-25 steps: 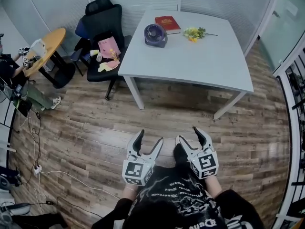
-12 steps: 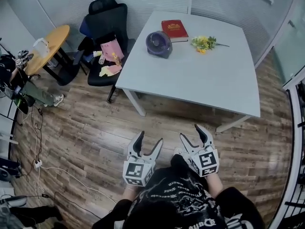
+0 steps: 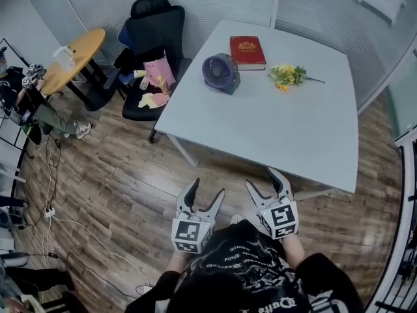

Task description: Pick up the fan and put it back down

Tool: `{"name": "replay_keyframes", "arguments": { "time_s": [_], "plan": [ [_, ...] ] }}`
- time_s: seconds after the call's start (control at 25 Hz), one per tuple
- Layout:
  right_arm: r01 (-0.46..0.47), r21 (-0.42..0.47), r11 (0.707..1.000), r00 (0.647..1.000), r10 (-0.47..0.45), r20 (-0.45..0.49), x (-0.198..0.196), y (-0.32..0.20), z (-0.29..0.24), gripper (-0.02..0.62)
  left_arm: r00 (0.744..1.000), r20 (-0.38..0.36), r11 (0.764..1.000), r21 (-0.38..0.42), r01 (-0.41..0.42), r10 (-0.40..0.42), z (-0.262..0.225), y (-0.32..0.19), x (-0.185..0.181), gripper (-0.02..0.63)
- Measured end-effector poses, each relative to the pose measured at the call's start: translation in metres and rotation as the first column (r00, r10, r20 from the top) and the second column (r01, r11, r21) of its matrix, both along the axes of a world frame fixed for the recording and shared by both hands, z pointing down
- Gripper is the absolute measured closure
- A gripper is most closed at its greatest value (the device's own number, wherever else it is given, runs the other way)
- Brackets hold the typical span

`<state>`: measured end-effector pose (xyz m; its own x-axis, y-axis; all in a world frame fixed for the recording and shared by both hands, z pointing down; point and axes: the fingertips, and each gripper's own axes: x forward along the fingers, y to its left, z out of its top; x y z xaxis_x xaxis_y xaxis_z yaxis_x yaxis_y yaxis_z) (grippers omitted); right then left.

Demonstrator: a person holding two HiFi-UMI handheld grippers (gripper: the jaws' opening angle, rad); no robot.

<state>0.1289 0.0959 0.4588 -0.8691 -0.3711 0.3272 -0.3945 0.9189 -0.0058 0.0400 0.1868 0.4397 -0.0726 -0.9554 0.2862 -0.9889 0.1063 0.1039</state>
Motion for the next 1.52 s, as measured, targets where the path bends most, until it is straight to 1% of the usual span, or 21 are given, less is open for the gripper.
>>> {"name": "replay_keyframes", "arguments": {
  "time_s": [0.12, 0.28, 0.44, 0.56, 0.76, 0.92, 1.0, 1.08, 1.24, 1.52],
  "plan": [
    [0.018, 0.005, 1.0, 1.0, -0.018, 0.002, -0.002, -0.017, -0.001, 0.322, 1.0, -0.003, 1.0, 0.0, 0.014, -0.014, 0.002, -0.018, 0.002, 0.259],
    [0.023, 0.013, 1.0, 1.0, -0.023, 0.005, -0.004, -0.037, -0.002, 0.322, 1.0, 0.002, 1.0, -0.009, 0.011, -0.011, 0.005, -0.038, 0.005, 0.259],
    [0.017, 0.009, 1.0, 1.0, -0.017, -0.011, -0.001, -0.044, -0.001, 0.322, 1.0, -0.002, 1.0, -0.006, 0.015, -0.015, 0.005, -0.044, 0.005, 0.261],
    [0.011, 0.008, 1.0, 1.0, -0.011, -0.012, -0.005, -0.047, -0.002, 0.322, 1.0, -0.014, 1.0, -0.014, 0.018, -0.018, 0.006, -0.049, -0.004, 0.261],
    [-0.044, -0.03, 0.999, 0.998, 0.046, 0.05, -0.017, -0.054, -0.003, 0.33, 1.0, -0.017, 0.999, -0.038, 0.025, -0.026, 0.021, -0.06, -0.023, 0.278],
    [-0.064, -0.03, 0.997, 0.997, 0.065, 0.033, -0.032, -0.062, 0.004, 0.33, 0.999, -0.044, 0.996, -0.083, -0.033, 0.03, 0.033, -0.077, -0.037, 0.278],
    [-0.078, -0.027, 0.997, 0.997, 0.079, 0.023, -0.043, -0.071, 0.006, 0.33, 0.998, -0.042, 0.995, -0.092, -0.039, 0.036, 0.036, -0.086, -0.052, 0.278],
    [-0.108, -0.033, 0.994, 0.994, 0.109, 0.025, -0.056, -0.086, 0.008, 0.33, 0.998, -0.043, 0.996, -0.081, -0.042, 0.039, 0.034, -0.1, -0.069, 0.278],
    [-0.162, -0.052, 0.985, 0.986, 0.164, 0.024, -0.085, -0.117, 0.012, 0.33, 0.997, -0.022, 0.994, -0.076, -0.081, 0.079, 0.028, -0.133, -0.104, 0.278],
    [-0.214, -0.023, 0.977, 0.977, 0.214, -0.005, -0.145, -0.165, 0.014, 0.33, 0.995, -0.03, 0.992, -0.08, -0.098, 0.096, 0.033, -0.184, -0.182, 0.278]
  ]
}}
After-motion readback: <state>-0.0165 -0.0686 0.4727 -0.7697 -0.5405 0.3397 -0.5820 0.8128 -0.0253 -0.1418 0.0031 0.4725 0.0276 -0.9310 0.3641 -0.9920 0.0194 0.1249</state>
